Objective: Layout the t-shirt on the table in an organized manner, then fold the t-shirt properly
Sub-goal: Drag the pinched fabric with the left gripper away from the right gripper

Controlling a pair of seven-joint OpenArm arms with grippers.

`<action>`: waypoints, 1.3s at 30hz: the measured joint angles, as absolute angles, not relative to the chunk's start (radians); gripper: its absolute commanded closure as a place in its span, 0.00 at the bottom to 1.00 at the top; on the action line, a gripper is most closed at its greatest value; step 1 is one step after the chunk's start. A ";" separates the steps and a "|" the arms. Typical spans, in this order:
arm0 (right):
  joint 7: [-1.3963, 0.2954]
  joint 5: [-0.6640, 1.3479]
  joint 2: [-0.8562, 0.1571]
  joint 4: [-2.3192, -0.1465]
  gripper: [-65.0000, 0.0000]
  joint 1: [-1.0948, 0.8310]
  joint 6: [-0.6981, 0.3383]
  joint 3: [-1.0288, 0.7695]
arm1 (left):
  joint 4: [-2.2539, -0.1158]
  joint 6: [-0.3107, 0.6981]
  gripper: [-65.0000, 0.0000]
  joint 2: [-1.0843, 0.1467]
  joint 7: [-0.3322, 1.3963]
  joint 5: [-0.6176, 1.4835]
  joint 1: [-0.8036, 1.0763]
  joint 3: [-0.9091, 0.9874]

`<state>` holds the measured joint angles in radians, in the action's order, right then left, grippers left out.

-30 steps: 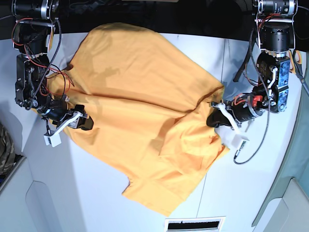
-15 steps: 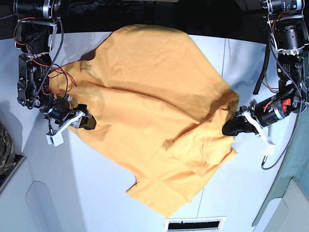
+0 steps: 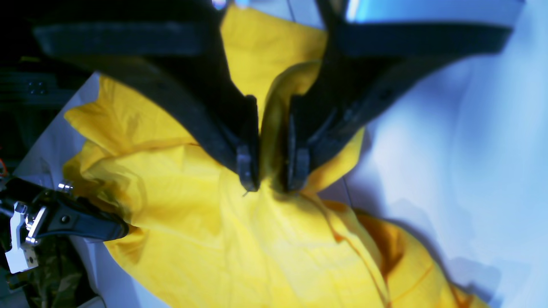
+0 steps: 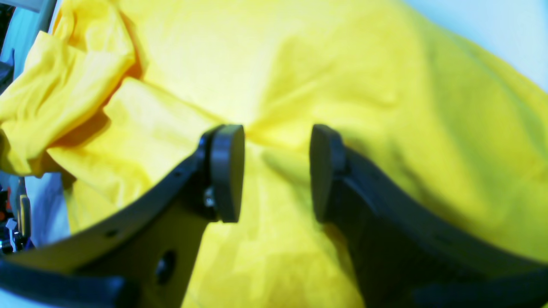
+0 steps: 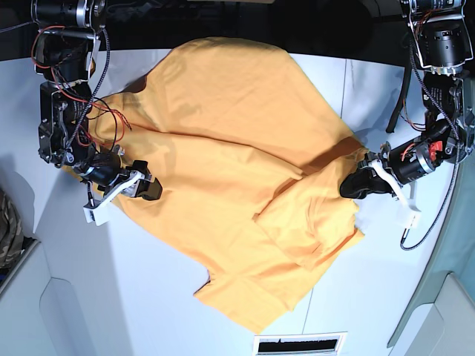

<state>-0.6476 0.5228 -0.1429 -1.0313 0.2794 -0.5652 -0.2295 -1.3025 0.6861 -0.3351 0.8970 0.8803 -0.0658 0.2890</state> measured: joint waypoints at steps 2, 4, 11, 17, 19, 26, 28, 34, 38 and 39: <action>-0.648 0.523 -0.143 -1.031 0.61 0.280 -0.565 -0.229 | -1.303 0.686 0.78 -0.336 0.885 0.881 -0.066 0.289; -0.648 0.523 -0.143 -1.031 0.61 0.279 -0.565 -0.229 | -1.303 0.686 0.78 -0.336 0.874 0.884 -0.067 0.289; -0.648 0.505 -0.141 -1.031 0.61 0.279 -0.565 -0.229 | -1.303 0.686 0.55 -0.336 0.875 0.883 -0.066 0.289; -0.641 0.504 -0.141 -1.031 0.61 0.252 -0.565 -0.230 | -1.303 0.686 0.57 -0.336 0.869 0.883 -0.066 0.289; -0.640 0.502 -0.141 -1.031 0.61 0.241 -0.565 -0.229 | -1.303 0.686 0.66 -0.336 0.854 0.883 -0.066 0.289; -0.612 0.505 -0.141 -1.031 0.61 0.225 -0.565 -0.230 | -1.303 0.686 0.82 -0.336 0.829 0.910 -0.067 0.289; -0.610 0.505 -0.141 -1.031 0.61 0.224 -0.565 -0.230 | -1.303 0.686 0.82 -0.336 0.829 0.920 -0.067 0.289; -0.609 0.504 -0.141 -1.031 0.61 0.224 -0.565 -0.229 | -1.303 0.686 0.82 -0.338 0.829 0.918 -0.073 0.292; -0.583 0.476 -0.141 -1.031 0.61 0.222 -0.565 -0.229 | -1.303 0.686 0.82 -0.338 0.829 0.923 -0.081 0.297; -0.580 0.472 -0.141 -1.031 0.61 0.222 -0.566 -0.230 | -1.303 0.686 0.82 -0.338 0.829 0.927 -0.081 0.299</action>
